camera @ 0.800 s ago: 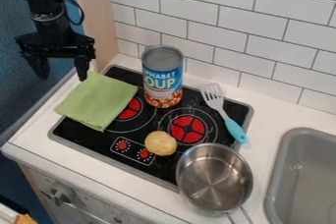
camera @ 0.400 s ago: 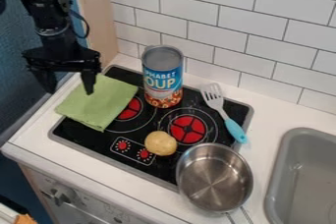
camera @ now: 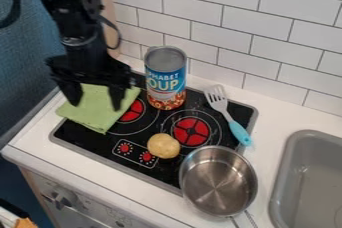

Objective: Move the silver pot to the left side of the burner

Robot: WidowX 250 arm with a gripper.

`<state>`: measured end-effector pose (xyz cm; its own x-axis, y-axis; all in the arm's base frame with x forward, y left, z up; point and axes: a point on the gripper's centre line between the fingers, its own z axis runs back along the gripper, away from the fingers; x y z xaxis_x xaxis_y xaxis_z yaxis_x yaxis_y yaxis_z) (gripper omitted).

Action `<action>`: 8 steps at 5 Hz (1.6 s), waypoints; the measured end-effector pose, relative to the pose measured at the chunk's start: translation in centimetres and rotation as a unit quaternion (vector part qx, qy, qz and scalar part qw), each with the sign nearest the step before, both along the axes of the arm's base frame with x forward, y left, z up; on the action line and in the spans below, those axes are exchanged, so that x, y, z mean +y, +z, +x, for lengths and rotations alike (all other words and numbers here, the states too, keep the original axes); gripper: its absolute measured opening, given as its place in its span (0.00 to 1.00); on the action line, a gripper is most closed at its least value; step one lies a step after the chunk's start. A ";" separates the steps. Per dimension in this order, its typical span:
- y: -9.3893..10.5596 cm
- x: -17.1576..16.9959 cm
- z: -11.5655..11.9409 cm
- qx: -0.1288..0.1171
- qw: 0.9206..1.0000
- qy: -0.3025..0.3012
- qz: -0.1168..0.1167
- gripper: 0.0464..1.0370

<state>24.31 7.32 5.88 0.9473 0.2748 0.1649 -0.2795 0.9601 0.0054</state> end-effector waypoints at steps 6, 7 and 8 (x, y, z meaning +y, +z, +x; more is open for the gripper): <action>-7.0 -13.4 -1.4 0.055 0.991 -0.113 0.044 0.96; -8.2 -13.4 -1.6 0.063 0.992 -0.105 0.040 0.96; -8.9 -12.7 -1.7 0.073 0.993 -0.078 0.041 0.93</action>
<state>22.62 -5.35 -3.00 0.9928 0.1135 0.0387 -0.1172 0.9865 0.1146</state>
